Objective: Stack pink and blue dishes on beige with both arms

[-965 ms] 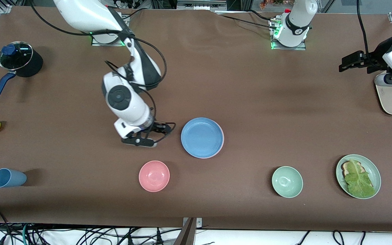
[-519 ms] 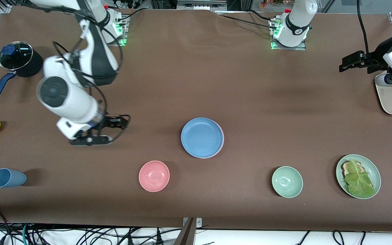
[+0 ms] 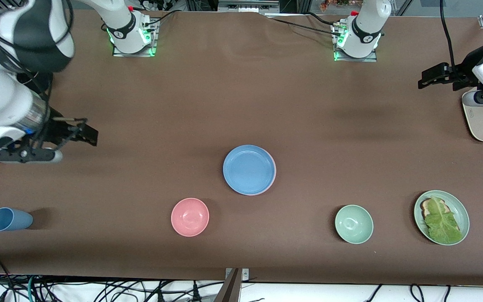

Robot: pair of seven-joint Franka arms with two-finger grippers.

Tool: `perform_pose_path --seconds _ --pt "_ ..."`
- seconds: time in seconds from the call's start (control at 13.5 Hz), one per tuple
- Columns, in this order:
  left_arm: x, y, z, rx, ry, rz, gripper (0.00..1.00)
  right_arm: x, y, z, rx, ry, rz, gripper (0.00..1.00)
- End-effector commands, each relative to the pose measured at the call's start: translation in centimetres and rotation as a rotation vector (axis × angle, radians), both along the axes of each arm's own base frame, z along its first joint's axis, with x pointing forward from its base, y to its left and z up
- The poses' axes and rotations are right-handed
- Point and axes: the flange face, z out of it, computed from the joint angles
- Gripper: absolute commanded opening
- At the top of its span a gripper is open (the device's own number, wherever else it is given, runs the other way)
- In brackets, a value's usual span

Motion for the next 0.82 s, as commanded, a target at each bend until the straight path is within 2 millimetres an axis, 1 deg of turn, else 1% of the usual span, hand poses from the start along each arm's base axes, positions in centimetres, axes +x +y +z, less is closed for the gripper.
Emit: perform_pose_path --seconds 0.0,0.07,0.15,0.22,0.3,0.37,0.45,0.52,0.59,0.67,0.74 --pt "0.3 0.4 0.3 0.024 -0.008 -0.022 1.00 -0.4 -2.5 2.6 -0.013 0.027 0.101 1.00" --pt "0.3 0.4 0.3 0.024 -0.008 -0.022 1.00 -0.4 -4.4 3.1 0.002 0.019 0.116 1.00" --pt "0.3 0.3 0.4 0.024 -0.010 -0.023 1.00 -0.5 -5.3 3.1 0.020 0.024 0.117 1.00" --pt "0.3 0.3 0.3 0.024 -0.008 -0.023 1.00 -0.6 -6.6 2.9 0.037 0.046 0.112 1.00" --pt "0.3 0.3 0.3 0.024 -0.008 -0.023 1.00 -1.7 -7.0 3.2 0.059 0.096 0.117 1.00" --pt "0.3 0.3 0.3 0.024 -0.008 -0.023 1.00 -3.2 -8.8 3.7 0.074 0.144 0.094 1.00" --pt "0.3 0.3 0.3 0.024 -0.008 -0.023 1.00 -4.4 -9.5 3.5 0.088 0.163 0.090 1.00" --pt "0.3 0.4 0.3 0.026 -0.008 -0.023 1.00 -5.9 -9.2 3.7 0.065 0.165 0.095 1.00" --pt "0.3 0.4 0.4 0.026 -0.010 -0.023 1.00 -7.2 -9.1 3.5 0.037 0.177 0.091 1.00" --pt "0.3 0.4 0.4 0.026 -0.010 -0.023 1.00 -8.8 -8.0 3.5 0.023 0.161 0.091 1.00" --pt "0.3 0.4 0.4 0.026 -0.010 -0.023 1.00 -10.1 -7.5 3.6 -0.003 0.094 0.059 1.00"
